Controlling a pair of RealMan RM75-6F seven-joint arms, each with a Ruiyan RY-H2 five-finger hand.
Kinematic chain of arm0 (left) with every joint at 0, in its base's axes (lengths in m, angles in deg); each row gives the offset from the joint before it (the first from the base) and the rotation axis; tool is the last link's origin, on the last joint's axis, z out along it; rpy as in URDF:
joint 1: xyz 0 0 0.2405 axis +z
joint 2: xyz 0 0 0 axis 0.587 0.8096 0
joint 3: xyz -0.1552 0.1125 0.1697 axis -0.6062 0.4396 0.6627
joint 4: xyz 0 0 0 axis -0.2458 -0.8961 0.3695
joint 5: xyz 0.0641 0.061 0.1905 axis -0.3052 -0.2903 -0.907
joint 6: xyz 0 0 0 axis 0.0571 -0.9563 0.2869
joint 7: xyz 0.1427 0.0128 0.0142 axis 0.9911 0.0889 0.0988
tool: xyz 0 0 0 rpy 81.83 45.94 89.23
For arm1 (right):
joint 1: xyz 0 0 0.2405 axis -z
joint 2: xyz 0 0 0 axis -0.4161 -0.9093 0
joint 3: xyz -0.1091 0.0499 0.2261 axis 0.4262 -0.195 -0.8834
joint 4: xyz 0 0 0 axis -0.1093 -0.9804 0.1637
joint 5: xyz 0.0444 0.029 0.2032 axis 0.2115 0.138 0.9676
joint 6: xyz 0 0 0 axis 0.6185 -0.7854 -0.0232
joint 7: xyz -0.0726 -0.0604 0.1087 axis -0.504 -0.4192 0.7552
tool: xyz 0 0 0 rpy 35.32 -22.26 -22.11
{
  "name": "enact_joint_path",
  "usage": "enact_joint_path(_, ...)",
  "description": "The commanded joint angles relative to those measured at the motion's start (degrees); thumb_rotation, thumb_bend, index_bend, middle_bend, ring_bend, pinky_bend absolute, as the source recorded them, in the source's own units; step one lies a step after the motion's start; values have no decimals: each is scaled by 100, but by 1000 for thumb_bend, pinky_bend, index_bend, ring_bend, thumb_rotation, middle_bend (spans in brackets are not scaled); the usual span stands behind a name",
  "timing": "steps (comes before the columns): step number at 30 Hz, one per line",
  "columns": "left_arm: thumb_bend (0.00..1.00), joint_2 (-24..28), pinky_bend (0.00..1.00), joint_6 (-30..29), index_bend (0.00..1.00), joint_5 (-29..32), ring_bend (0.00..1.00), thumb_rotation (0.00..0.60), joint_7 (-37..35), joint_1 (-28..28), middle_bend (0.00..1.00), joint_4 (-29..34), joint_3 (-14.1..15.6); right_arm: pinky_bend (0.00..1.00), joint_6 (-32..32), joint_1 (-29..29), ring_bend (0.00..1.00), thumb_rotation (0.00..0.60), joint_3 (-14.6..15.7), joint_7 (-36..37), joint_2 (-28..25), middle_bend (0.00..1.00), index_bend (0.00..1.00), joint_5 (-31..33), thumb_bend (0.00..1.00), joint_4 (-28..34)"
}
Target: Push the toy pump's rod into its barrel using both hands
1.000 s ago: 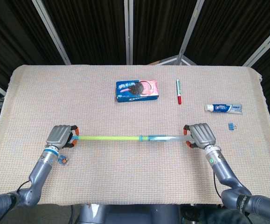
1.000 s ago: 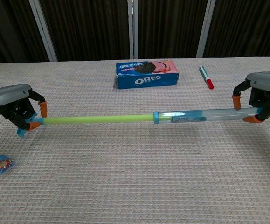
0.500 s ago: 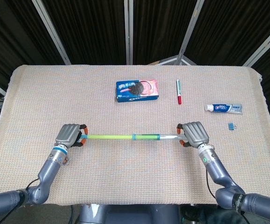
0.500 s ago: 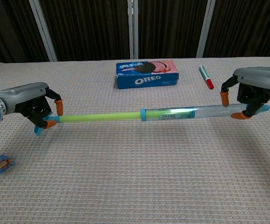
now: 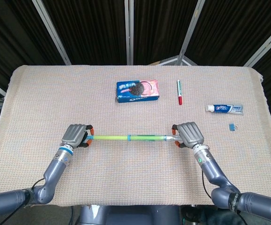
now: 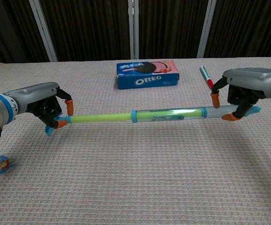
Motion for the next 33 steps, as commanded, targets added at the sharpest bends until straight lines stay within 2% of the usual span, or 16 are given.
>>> enact_joint_path(1, 465, -76, 999, 49, 704, 108, 864, 600, 80, -119, 880, 10, -64, 1000, 0, -81, 1000, 600, -29, -116, 69, 992, 662, 107, 401, 23)
enact_joint_path(17, 466, -237, 999, -24, 705, 498, 864, 600, 500, -516, 880, 211, -124, 1000, -126, -338, 1000, 600, -68, -485, 259, 992, 664, 420, 401, 205)
enact_joint_path(29, 463, -317, 999, -106, 695, 605, 864, 600, 539, -626, 880, 230, -75, 1000, -200, -401, 1000, 600, -32, -527, 304, 992, 662, 527, 400, 231)
enact_joint_path(30, 459, -316, 999, -118, 681, 604, 864, 600, 541, -626, 880, 231, -65, 1000, -200, -402, 1000, 600, -26, -518, 304, 992, 642, 531, 395, 228)
enact_joint_path(31, 447, -315, 999, -127, 625, 603, 864, 600, 547, -626, 880, 231, -56, 1000, -199, -402, 1000, 600, -22, -512, 304, 992, 578, 532, 372, 225)
enact_joint_path(32, 431, -309, 998, -139, 522, 603, 864, 600, 556, -626, 880, 234, -41, 1000, -197, -401, 1000, 600, -16, -498, 305, 992, 511, 531, 337, 223)
enact_joint_path(33, 414, -305, 998, -147, 432, 603, 864, 600, 557, -624, 880, 238, -33, 1000, -197, -399, 1000, 600, -11, -485, 306, 991, 381, 529, 259, 219)
